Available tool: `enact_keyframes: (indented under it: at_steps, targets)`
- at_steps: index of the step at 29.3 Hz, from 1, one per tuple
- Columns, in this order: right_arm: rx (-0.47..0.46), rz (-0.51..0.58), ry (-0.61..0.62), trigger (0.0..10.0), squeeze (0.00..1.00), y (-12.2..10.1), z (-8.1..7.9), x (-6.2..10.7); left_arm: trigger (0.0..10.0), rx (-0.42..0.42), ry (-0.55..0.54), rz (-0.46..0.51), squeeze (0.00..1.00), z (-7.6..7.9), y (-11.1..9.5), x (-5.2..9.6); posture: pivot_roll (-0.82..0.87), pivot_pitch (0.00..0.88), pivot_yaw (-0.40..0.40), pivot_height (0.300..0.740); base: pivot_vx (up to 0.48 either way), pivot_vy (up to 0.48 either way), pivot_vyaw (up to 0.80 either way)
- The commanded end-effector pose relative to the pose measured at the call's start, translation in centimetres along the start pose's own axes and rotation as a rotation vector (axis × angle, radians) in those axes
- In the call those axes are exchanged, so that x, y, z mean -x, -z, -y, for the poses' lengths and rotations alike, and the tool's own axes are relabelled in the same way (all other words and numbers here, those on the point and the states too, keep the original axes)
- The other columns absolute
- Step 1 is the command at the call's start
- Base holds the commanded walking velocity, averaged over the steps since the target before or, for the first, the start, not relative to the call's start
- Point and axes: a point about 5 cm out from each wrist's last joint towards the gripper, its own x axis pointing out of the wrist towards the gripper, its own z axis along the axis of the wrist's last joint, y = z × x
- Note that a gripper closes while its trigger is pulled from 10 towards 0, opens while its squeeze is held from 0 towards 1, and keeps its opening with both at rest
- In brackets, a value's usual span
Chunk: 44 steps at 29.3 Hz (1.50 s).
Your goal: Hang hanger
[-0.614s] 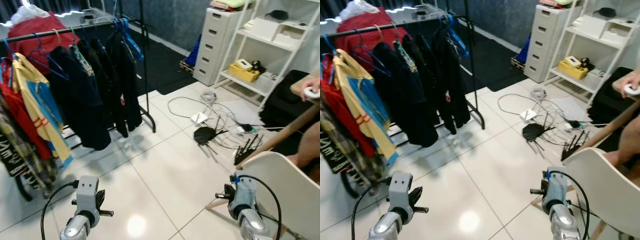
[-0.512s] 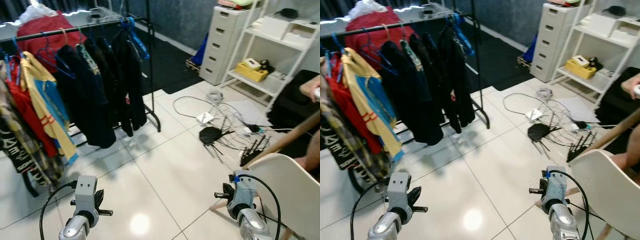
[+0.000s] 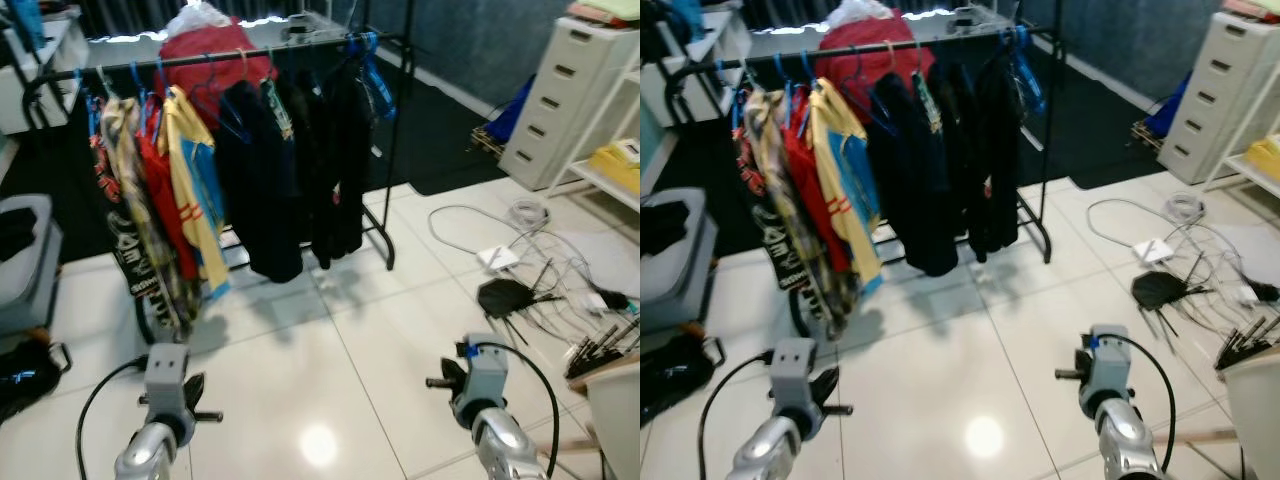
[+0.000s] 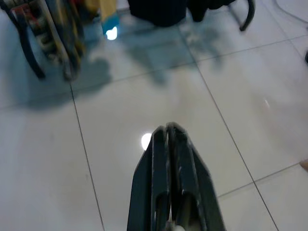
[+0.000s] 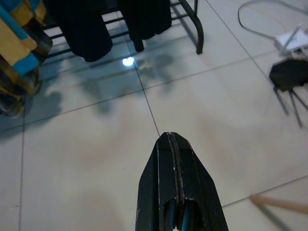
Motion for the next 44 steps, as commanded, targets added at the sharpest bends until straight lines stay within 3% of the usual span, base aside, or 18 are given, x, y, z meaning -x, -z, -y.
enact_keyframes:
  at_steps: [1, 9, 17, 30, 44]
  targets:
    - [-0.02, -0.009, -0.008, 10.0, 0.0, 0.26, -0.46, -0.04, 10.0, 0.009, -0.015, -0.021, 0.0, -0.57, 0.47, 0.34, -0.03, 0.09, -0.025, 0.74, 0.0, 0.0, 0.8]
    - [-0.023, -0.003, -0.013, 10.0, 0.0, 0.17, -0.51, -0.05, 10.0, -0.018, -0.019, 0.004, 0.0, -0.43, 0.23, 0.3, -0.03, 0.087, -0.024, 0.74, 0.0, 0.0, 0.8]
    - [-0.021, 0.008, -0.003, 10.0, 0.0, 0.13, -0.35, 0.08, 10.0, 0.02, 0.02, -0.018, 0.0, -0.4, 0.44, 0.3, -0.03, 0.086, -0.019, 0.74, 0.0, 0.0, 0.78]
    - [-0.043, 0.013, 0.004, 10.0, 0.0, -0.08, -0.35, -0.08, 10.0, 0.057, 0.036, -0.028, 0.0, -0.53, 0.3, 0.1, -0.03, 0.09, -0.017, 0.74, 0.0, 0.0, 0.0]
    - [-0.054, 0.003, 0.009, 10.0, 0.0, -0.12, -0.31, -0.21, 10.0, 0.079, 0.036, -0.035, 0.0, -0.79, 0.22, 0.01, -0.03, 0.089, -0.022, 0.74, 0.284, 0.0, 0.0]
